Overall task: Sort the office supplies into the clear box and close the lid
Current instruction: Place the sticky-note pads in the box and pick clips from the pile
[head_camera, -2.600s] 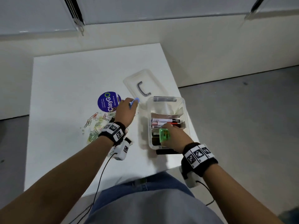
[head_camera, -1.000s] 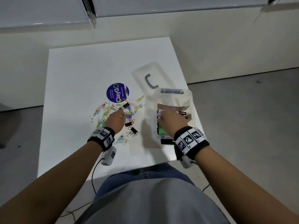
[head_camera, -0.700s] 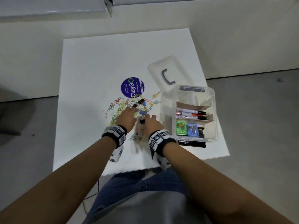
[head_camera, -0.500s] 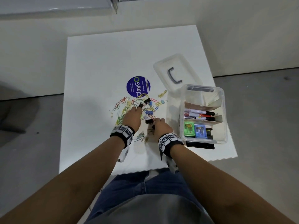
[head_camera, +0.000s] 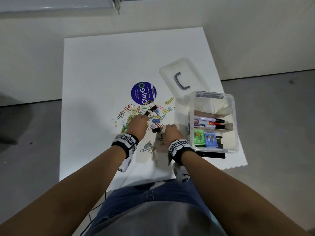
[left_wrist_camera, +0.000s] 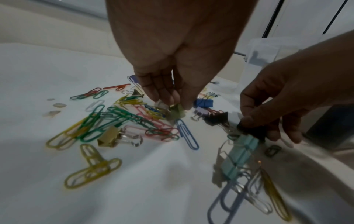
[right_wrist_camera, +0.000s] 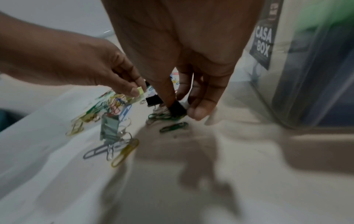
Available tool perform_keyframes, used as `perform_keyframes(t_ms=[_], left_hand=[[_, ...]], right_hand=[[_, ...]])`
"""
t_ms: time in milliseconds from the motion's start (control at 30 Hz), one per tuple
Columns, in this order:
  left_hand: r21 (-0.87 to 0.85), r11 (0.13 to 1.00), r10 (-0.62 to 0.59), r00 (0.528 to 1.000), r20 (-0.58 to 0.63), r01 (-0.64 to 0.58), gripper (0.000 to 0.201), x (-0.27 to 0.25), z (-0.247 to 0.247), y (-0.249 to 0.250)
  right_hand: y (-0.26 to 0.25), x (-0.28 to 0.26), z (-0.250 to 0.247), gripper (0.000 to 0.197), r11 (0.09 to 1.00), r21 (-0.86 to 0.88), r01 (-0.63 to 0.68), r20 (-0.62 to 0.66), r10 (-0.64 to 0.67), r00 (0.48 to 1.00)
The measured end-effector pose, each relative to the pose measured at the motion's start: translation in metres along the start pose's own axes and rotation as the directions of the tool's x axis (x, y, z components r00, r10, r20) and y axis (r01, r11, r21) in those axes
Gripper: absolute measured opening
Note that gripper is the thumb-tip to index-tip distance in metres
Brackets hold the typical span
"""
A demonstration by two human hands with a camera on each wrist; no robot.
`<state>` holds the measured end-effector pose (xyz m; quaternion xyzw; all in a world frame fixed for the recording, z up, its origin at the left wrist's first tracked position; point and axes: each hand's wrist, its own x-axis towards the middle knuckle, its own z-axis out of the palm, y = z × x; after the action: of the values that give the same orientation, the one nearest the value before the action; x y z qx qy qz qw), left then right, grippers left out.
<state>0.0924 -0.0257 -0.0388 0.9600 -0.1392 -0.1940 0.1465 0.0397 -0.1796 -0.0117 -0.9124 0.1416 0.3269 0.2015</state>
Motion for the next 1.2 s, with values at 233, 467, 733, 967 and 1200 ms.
perform_keyframes(t_ms=[233, 467, 733, 967, 1200], left_hand=[[-0.017, 0.999, 0.043, 0.999, -0.013, -0.043, 0.024, -0.001, -0.007, -0.006], [-0.11, 0.97, 0.196, 0.964, -0.178, -0.217, 0.016, -0.02, -0.032, 0.0], [-0.172, 0.978, 0.157, 0.957, 0.245, -0.117, 0.031, -0.053, -0.017, 0.002], [-0.154, 0.984, 0.125, 0.965, 0.23, -0.091, 0.022, -0.058, 0.001, -0.008], [-0.307, 0.951, 0.052, 0.992, 0.111, -0.016, 0.015, -0.056, -0.01, -0.029]], right_hand=[[-0.008, -0.002, 0.007, 0.04, 0.999, 0.032, 0.021, -0.051, -0.019, 0.998], [-0.005, -0.002, 0.006, 0.042, 0.998, 0.061, 0.027, -0.058, -0.024, 0.998], [-0.007, 0.004, -0.01, 0.03, 0.961, 0.276, -0.003, -0.156, 0.047, 0.987], [-0.03, 0.011, 0.013, 0.052, 0.938, 0.346, 0.015, -0.15, 0.04, 0.988], [-0.027, 0.015, 0.021, 0.034, 0.993, 0.111, 0.026, -0.146, -0.009, 0.989]])
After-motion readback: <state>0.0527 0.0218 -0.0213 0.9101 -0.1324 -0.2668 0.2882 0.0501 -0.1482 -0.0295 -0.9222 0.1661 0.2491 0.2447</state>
